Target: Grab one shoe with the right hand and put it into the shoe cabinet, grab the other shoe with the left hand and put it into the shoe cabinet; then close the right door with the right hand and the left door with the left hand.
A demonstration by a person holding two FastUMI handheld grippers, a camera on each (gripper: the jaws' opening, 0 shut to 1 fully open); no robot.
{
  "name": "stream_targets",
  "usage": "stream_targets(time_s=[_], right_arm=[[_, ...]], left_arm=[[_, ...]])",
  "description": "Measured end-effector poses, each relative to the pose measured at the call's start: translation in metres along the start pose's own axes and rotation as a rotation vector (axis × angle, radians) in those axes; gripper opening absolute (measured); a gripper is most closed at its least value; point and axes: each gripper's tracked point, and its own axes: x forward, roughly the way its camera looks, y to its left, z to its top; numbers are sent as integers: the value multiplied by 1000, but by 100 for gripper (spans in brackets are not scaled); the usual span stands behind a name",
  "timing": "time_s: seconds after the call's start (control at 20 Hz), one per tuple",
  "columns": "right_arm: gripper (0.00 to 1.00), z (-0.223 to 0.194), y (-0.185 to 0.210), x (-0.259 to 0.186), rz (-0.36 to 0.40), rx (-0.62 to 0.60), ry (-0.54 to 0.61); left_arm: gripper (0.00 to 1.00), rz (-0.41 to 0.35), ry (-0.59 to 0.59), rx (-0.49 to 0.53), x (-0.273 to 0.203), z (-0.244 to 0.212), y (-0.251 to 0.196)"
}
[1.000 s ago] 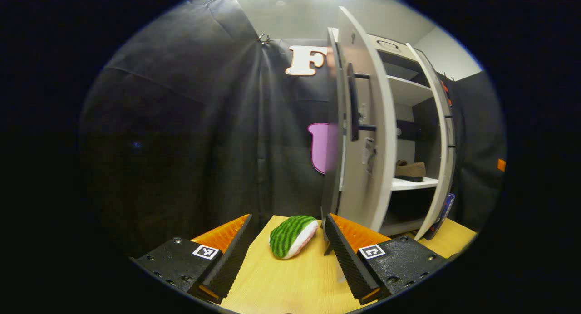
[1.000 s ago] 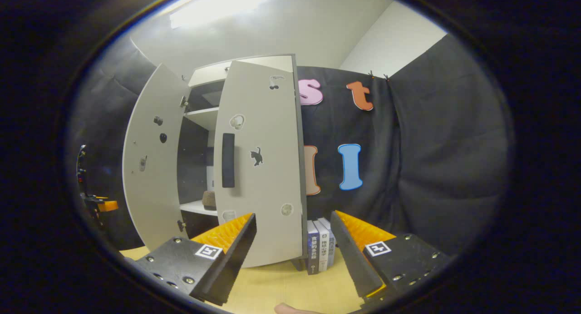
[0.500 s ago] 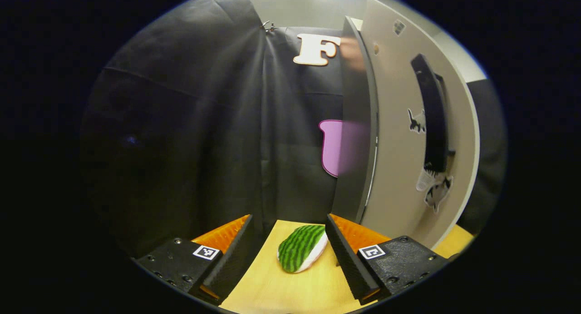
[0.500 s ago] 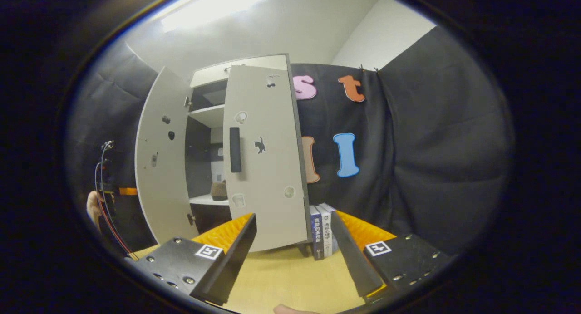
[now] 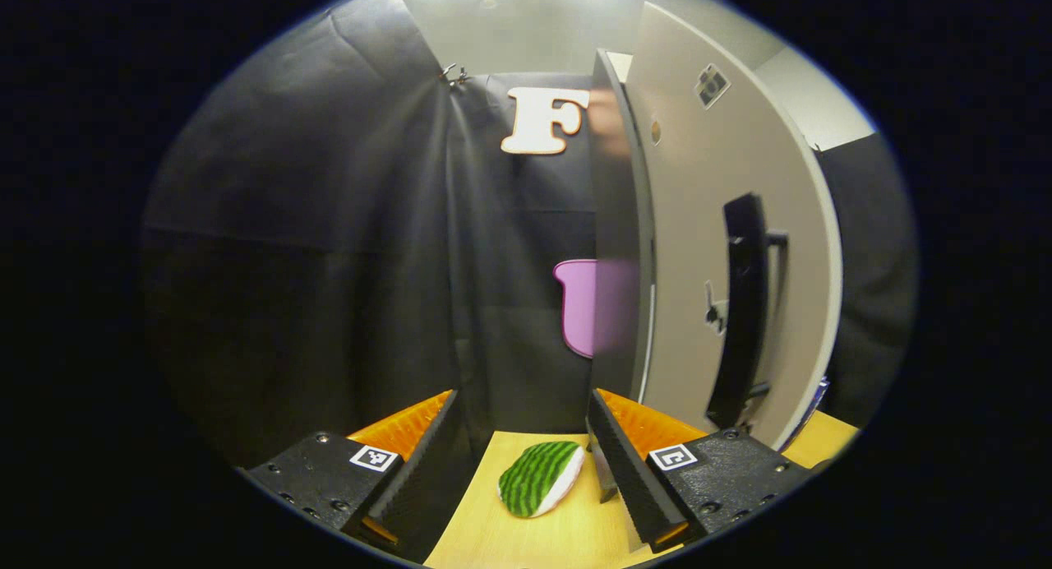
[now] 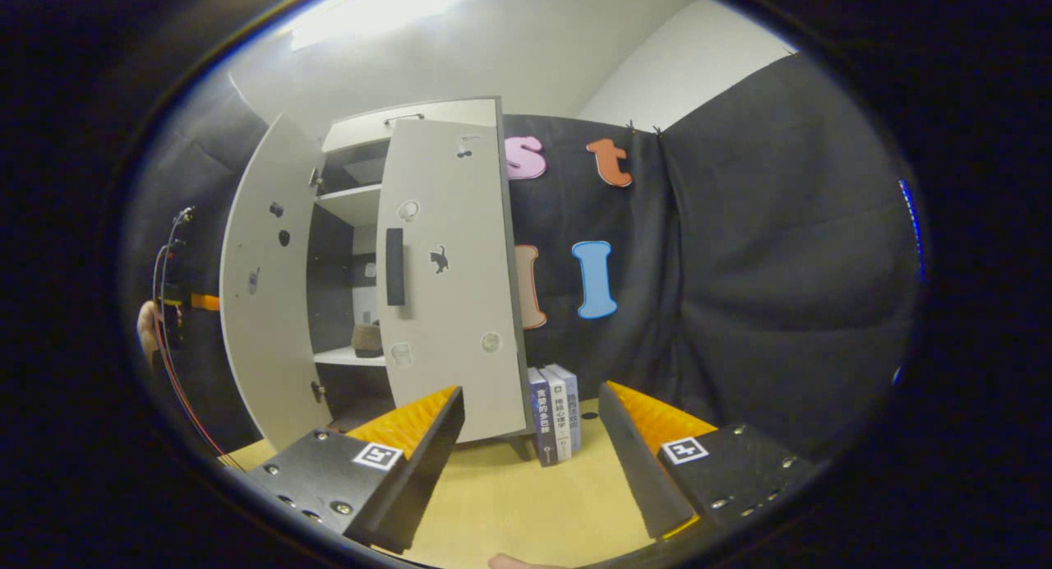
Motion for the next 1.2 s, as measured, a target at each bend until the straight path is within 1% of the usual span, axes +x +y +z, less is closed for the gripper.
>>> stream_targets(time_s=[0.05,0.1,0.15,0.2,0.25,0.3,0.4,0.45,0.5,0.7,0.75,0.8,0.85,0.9,0.95,1.0,1.05,1.1,1.15,1.2], right_arm=[[99,0,-2,0,-8,27,-6],[99,1,-5,-1,-21,53,-15],[98,0,-9,-2,-32,73,-16],[98,-1,-11,-3,-31,81,-16],[98,-2,-10,-4,-29,79,-16],[98,-2,-13,-4,-35,65,-19],[99,-2,-20,-5,-61,21,-25],[98,-2,-20,-5,-68,2,-28],[98,-2,-16,-5,-64,-6,-29],[98,-8,11,-5,13,-1,-14],[94,-9,14,-4,23,-7,-11],[99,-9,18,-5,28,-19,-9],[98,-10,22,-4,33,-32,-7],[98,-10,26,-4,39,-44,-6],[99,-9,31,-3,47,-51,-6],[99,-8,37,-4,58,-52,-7],[99,-7,43,-4,71,-48,-5],[94,-8,48,-4,83,-43,-1],[99,-8,51,-3,91,-41,3],[99,-7,53,-3,96,-43,5]], left_arm=[[93,2,8,14,-4,3,-4],[92,2,-1,9,-8,4,-8],[96,-30,-14,-14,-9,11,-23],[92,-79,-8,-46,-10,11,-40],[95,-84,19,-57,-10,6,-47],[85,-59,23,-45,-13,6,-50],[82,-27,24,8,-15,11,-51],[83,-23,20,23,-15,12,-52],[84,-24,26,16,-15,11,-53],[84,-67,38,-21,-16,11,-62],[82,-72,35,-27,-16,11,-67],[85,-69,28,-33,-16,10,-74],[82,-71,25,-30,-16,9,-80],[85,-81,16,-19,-15,10,-87],[86,-94,7,-15,-17,11,-94],[83,-109,9,-16,-17,11,-103],[85,-123,11,-26,-17,10,-113],[88,-135,16,-34,-17,8,-123],[83,-136,21,-54,-17,7,-132],[83,-142,3,-57,-17,9,-140]])
